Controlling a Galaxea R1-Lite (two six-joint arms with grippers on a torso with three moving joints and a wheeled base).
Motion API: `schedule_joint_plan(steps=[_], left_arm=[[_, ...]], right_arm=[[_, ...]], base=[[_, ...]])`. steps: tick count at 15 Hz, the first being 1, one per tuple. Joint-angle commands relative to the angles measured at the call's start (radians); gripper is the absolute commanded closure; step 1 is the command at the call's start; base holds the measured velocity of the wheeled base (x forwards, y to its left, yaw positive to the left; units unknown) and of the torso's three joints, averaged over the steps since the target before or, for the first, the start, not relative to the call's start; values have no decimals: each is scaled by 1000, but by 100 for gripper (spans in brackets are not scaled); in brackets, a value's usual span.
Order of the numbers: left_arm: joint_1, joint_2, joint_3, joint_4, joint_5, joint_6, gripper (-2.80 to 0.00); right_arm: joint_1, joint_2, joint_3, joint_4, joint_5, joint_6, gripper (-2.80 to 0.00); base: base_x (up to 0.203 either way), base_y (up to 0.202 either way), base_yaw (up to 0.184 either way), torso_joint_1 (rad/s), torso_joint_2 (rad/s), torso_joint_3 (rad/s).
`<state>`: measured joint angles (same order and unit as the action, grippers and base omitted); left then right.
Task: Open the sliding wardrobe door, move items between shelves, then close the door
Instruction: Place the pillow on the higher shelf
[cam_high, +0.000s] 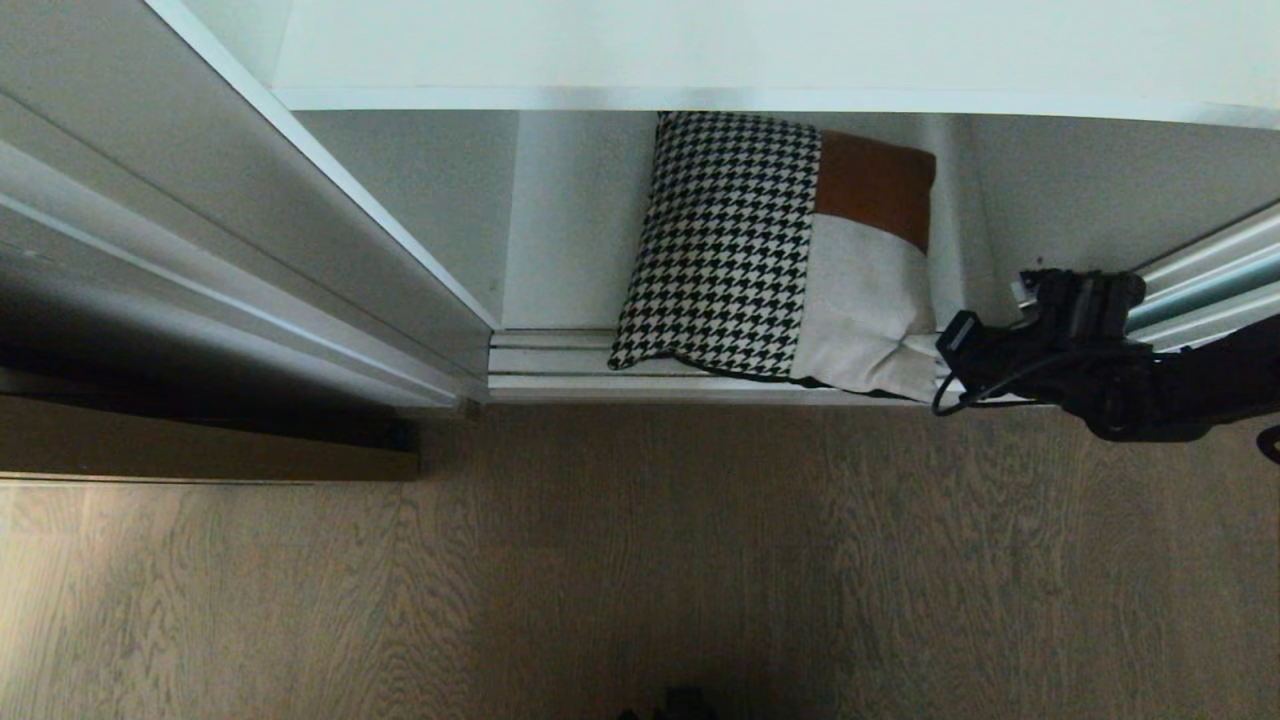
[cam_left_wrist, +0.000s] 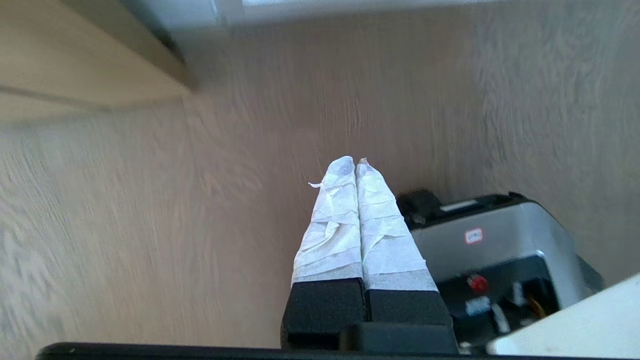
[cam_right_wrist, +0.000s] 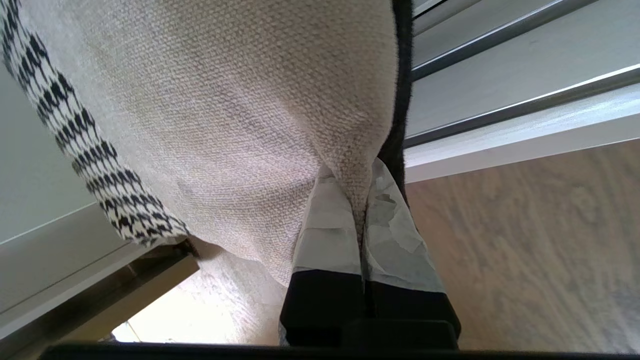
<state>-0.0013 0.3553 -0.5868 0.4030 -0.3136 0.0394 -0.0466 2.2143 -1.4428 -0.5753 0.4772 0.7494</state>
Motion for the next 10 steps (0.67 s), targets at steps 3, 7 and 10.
schedule_joint_plan(steps=[3,7,10], left_arm=[[0,246,-56,56,-7,-37,0],[-4,580,-158,66,-87,-131,0],[-25,846,-225,19,-147,-185,0]], right_arm=[[8,13,-1,-5,3,7,0],[5,29,-8,-7,-3,3,0],[7,28,-19,-10,-3,-1,0]], base=[[0,0,0,0,0,0],[0,0,0,0,0,0],[0,0,0,0,0,0]])
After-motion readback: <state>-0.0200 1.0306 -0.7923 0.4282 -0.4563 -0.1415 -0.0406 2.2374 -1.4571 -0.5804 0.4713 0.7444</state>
